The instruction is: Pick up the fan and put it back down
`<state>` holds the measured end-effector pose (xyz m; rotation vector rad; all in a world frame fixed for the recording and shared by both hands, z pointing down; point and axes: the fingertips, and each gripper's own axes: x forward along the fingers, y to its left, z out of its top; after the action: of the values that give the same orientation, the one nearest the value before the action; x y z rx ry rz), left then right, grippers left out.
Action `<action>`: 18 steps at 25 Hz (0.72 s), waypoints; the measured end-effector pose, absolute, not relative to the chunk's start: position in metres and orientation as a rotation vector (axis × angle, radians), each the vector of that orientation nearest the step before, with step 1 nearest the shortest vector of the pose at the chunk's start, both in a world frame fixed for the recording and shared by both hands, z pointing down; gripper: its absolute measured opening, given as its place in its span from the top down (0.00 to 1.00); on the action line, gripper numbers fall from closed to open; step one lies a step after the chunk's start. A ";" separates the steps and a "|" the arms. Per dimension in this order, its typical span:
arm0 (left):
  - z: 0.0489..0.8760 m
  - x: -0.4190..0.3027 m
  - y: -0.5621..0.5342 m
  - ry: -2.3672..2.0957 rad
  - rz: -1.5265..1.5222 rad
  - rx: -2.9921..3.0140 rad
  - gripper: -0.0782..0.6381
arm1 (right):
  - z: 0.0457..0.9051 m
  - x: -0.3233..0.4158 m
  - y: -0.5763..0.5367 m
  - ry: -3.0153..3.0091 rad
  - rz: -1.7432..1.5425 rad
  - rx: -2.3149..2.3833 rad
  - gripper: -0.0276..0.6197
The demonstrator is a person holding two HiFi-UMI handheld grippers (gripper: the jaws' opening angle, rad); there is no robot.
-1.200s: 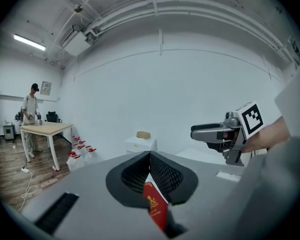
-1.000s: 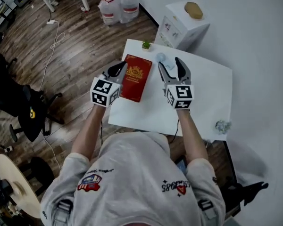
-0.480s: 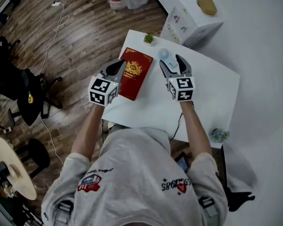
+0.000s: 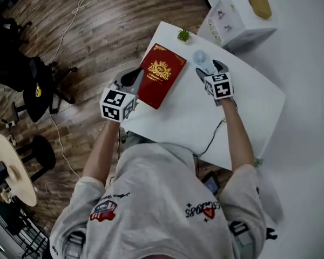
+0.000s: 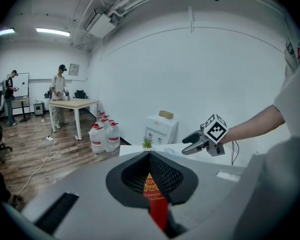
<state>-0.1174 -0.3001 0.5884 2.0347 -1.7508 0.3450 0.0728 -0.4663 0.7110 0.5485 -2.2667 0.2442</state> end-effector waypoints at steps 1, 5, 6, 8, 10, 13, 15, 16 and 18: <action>0.593 -0.119 -0.296 -1.754 0.347 2.017 0.88 | 0.722 0.074 -0.470 -2.233 0.245 0.524 0.43; 0.613 -0.126 -0.282 -1.755 0.373 1.959 0.88 | 0.756 0.074 -0.490 -2.137 0.281 0.508 0.42; 0.617 -0.127 -0.278 -1.758 0.376 1.945 0.88 | 0.759 0.073 -0.493 -2.122 0.289 0.505 0.42; 0.623 -0.129 -0.271 -1.766 0.372 1.914 0.88 | 0.768 0.071 -0.496 -2.099 0.295 0.477 0.43; 0.628 -0.130 -0.264 -1.771 0.371 1.890 0.88 | 0.779 0.071 -0.498 -2.074 0.290 0.449 0.44; 0.632 -0.136 -0.255 -1.780 0.383 1.864 0.88 | 0.792 0.072 -0.498 -2.032 0.309 0.444 0.44; 0.634 -0.140 -0.250 -1.788 0.384 1.844 0.88 | 0.799 0.073 -0.497 -2.013 0.313 0.443 0.46; 0.636 -0.142 -0.247 -1.790 0.386 1.836 0.88 | 0.803 0.073 -0.495 -2.002 0.311 0.440 0.47; 0.637 -0.144 -0.242 -1.791 0.391 1.825 0.88 | 0.810 0.075 -0.496 -1.981 0.298 0.446 0.50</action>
<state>-0.1439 -0.2423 0.6373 1.8254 -1.7914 0.3913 0.0746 -0.4958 0.8096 0.4455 -1.9808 0.2981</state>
